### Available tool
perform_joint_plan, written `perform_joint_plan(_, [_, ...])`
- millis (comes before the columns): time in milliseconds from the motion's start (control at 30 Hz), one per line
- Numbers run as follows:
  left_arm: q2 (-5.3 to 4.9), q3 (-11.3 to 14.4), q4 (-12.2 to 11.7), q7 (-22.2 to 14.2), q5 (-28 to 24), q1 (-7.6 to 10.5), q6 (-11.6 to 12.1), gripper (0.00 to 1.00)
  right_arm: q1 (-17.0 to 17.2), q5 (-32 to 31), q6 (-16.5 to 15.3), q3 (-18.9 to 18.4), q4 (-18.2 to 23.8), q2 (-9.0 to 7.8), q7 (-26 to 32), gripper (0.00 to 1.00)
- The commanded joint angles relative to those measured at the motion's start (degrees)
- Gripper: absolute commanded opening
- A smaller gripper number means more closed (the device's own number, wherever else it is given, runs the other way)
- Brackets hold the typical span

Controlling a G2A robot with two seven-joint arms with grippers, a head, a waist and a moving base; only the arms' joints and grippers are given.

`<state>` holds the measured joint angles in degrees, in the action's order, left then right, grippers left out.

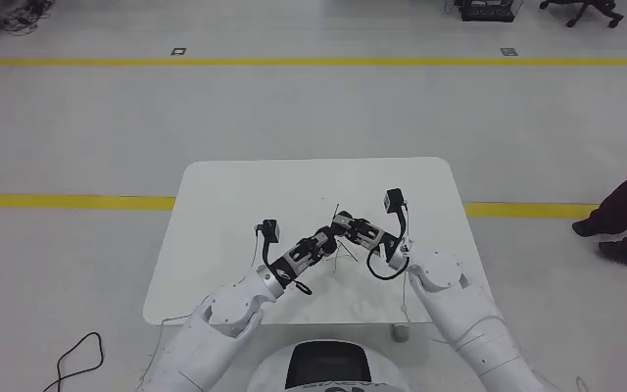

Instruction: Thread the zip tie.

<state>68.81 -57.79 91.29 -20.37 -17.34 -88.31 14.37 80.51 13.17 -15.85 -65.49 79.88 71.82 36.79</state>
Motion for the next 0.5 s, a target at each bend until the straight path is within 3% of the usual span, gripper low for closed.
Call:
perform_joint_plan(0, [-0.02,0.0,0.0,0.0,0.0,0.04,0.0,0.13,-0.1,0.0,0.1,0.1,-0.1,-0.01,0.0,0.0])
perform_joint_plan(100, [-0.05,0.1,0.0,0.2,-0.1,0.07,0.0,0.08,-0.2,0.1,0.2,0.2,-0.3,-0.03,0.1,0.0])
perform_joint_plan(400, [-0.15,0.3,-0.1,0.5,-0.1,0.19,-0.1,0.11,-0.4,0.6,-0.2,0.3,-0.6,-0.11,0.4,0.0])
perform_joint_plan(467, [-0.17,0.2,-0.1,0.7,-0.1,0.22,0.1,0.05,-0.5,0.7,-0.2,0.4,-0.7,-0.13,0.5,0.0])
